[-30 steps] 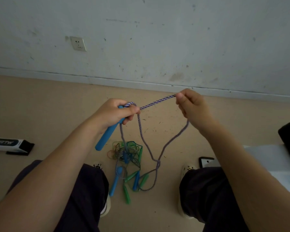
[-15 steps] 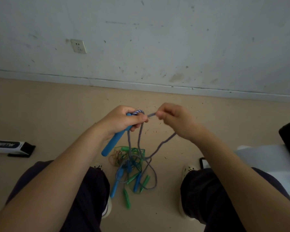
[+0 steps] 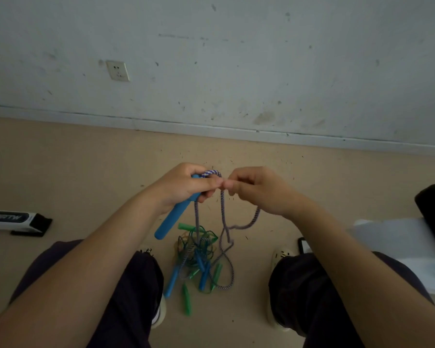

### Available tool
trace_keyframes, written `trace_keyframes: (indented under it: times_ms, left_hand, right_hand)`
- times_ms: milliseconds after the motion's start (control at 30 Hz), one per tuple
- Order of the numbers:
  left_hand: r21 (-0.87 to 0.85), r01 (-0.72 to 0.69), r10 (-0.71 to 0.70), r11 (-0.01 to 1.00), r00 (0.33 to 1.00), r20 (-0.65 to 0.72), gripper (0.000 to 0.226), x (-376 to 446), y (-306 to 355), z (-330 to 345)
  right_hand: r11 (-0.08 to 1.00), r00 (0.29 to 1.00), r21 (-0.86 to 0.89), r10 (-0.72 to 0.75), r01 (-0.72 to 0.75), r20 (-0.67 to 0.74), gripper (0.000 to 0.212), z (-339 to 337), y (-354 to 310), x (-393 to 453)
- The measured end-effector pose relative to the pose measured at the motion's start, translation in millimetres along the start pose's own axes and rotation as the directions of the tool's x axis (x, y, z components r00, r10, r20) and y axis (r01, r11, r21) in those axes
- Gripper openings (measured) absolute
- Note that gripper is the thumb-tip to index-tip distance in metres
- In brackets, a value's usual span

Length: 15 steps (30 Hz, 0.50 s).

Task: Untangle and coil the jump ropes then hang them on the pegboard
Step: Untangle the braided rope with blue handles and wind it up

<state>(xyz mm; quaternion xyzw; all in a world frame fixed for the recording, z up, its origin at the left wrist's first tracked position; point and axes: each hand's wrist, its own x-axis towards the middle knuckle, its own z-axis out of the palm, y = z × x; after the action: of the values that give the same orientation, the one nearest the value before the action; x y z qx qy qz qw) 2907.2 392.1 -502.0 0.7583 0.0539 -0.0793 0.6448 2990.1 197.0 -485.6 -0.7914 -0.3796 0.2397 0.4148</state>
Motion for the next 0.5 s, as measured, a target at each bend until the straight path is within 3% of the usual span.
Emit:
trace_keyframes:
  times_ms: [133,233,300,400,500]
  left_hand:
    - [-0.014,0.047,-0.047,0.999,0.999,-0.014,0.021,1.8,-2.6,-10.2]
    - [0.018,0.093,-0.093,0.995,0.995,-0.046,0.03,3.3,-7.9,-16.4]
    - [0.038,0.109,-0.106,0.993,0.992,-0.075,0.022,5.0,-10.8,-16.9]
    - [0.026,0.076,-0.074,0.997,0.994,-0.085,0.016,6.3,-10.2,-12.8]
    - [0.002,0.006,-0.006,1.0,1.0,-0.009,0.017,4.4,-3.4,-4.7]
  right_hand:
    - [0.996,0.974,0.062,-0.054,0.07,-0.222,0.027,-13.6,0.9,-0.7]
    - [0.956,0.911,0.275,0.02,0.103,-0.411,0.029,-29.1,5.4,-2.9]
    - [0.956,0.884,0.276,0.04,0.103,-0.467,0.029,-37.5,9.0,-4.5]
    - [0.983,0.924,0.175,0.016,0.055,-0.382,0.027,-38.5,11.6,-6.1]
    - [0.992,0.985,0.126,0.021,0.0,-0.171,0.024,-26.8,7.4,-6.4]
